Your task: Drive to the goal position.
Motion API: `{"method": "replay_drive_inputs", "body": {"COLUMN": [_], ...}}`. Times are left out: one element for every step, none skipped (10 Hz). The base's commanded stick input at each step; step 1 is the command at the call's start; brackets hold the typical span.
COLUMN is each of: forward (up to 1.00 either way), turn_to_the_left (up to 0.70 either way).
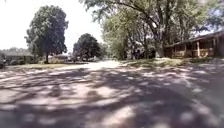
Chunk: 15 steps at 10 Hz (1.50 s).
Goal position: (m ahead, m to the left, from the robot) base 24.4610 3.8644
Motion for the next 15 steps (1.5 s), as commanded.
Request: {"method": "replay_drive_inputs", "body": {"forward": [0.5,0.5,0.5,0.5,0.5,0.5,0.5,0.5,0.5,0.5,0.5,0.5,0.5,0.5,0.5], "turn_to_the_left": [0.0,0.0,0.0,0.0,0.0,0.0,0.0,0.0,0.0,0.0,0.0,0.0,0.0,0.0,0.0]}}
